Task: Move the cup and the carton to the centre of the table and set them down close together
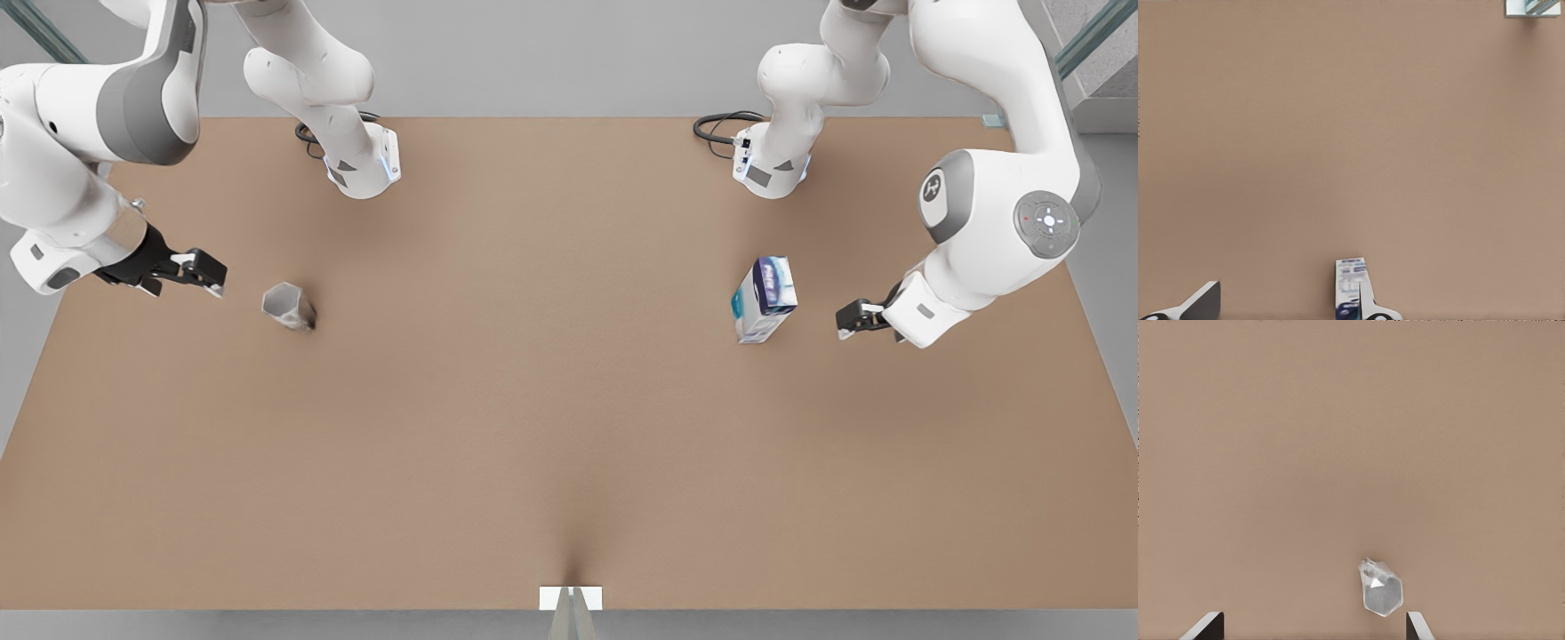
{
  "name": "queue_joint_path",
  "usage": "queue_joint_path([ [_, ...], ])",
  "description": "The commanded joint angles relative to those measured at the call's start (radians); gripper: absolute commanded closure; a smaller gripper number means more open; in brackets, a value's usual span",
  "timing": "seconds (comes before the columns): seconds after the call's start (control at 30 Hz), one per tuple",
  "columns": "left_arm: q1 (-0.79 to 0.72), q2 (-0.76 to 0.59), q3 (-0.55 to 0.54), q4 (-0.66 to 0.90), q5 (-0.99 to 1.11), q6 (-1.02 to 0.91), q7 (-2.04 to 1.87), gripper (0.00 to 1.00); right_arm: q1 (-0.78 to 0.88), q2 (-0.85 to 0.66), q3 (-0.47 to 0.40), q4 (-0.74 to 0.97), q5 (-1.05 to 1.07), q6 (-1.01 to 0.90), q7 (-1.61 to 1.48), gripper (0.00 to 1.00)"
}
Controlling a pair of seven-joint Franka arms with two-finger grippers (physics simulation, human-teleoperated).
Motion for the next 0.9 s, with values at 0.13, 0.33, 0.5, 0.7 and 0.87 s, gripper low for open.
queue_joint_path([
  [0.13,0.001,-0.002,0.0,0.0,-0.001,-0.002,-0.002,0.0,0.005,0.042,-0.001,-0.012,-0.009,-0.08,-0.008,0.0],
  [0.33,-0.001,0.005,-0.003,0.0,-0.001,-0.002,-0.011,0.0,0.066,0.093,0.0,-0.165,-0.018,-0.019,-0.001,0.0],
  [0.5,-0.001,0.015,-0.012,-0.002,-0.001,0.0,-0.011,0.0,0.055,0.077,-0.001,-0.274,-0.018,0.049,0.001,0.0],
  [0.7,0.001,0.023,-0.012,0.0,-0.016,0.0,-0.011,0.0,0.011,-0.024,-0.007,-0.464,-0.011,0.184,-0.01,0.0],
  [0.87,0.001,0.028,-0.021,-0.002,-0.03,-0.002,-0.022,0.0,0.011,-0.156,-0.007,-0.656,-0.011,0.281,-0.013,0.0],
])
